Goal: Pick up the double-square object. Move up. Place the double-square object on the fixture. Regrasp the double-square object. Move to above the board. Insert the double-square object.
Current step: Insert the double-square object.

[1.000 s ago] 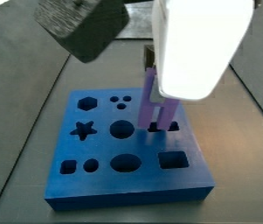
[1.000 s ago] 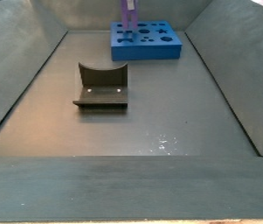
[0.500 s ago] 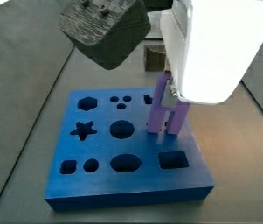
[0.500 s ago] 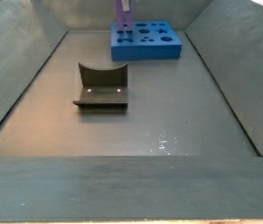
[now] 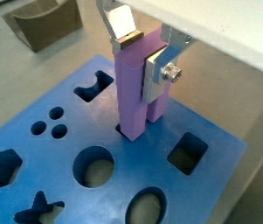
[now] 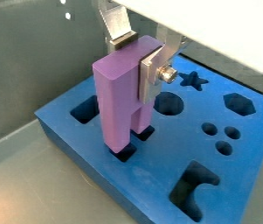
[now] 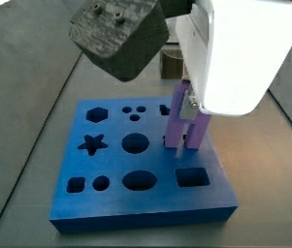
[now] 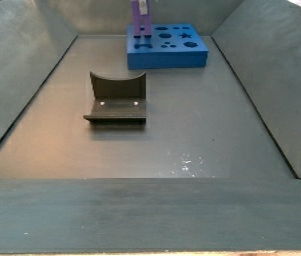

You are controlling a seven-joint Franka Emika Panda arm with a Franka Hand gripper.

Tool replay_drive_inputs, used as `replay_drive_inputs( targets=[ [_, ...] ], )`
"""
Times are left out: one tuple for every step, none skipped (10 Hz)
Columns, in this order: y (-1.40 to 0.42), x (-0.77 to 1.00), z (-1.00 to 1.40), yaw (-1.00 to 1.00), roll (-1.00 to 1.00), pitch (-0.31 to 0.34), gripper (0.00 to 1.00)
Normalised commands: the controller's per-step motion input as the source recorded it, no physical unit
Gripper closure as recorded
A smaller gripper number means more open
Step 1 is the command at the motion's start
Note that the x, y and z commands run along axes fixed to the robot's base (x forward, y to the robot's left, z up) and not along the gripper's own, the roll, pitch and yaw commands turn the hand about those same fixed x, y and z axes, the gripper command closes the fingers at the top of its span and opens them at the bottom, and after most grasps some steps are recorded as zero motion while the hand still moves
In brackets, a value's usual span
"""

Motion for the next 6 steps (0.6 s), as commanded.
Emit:
replay_drive_inputs(
  targets=[
    [0.00,0.00,-0.06,0.20,0.00,-0.086,1.00],
    [0.00,0.00,-0.06,0.14,0.00,-0.103,1.00],
    [0.01,-0.06,-0.10,0.18,-0.03,-0.206,1.00],
    [0.08,-0.07,-0.13,0.23,-0.12,-0.271,1.00],
    [0.05,-0.01,-0.11,0.18,-0.12,-0.214,1.00],
    [0.05,0.00,-0.11,0.10,-0.02,-0.074,1.00]
  ],
)
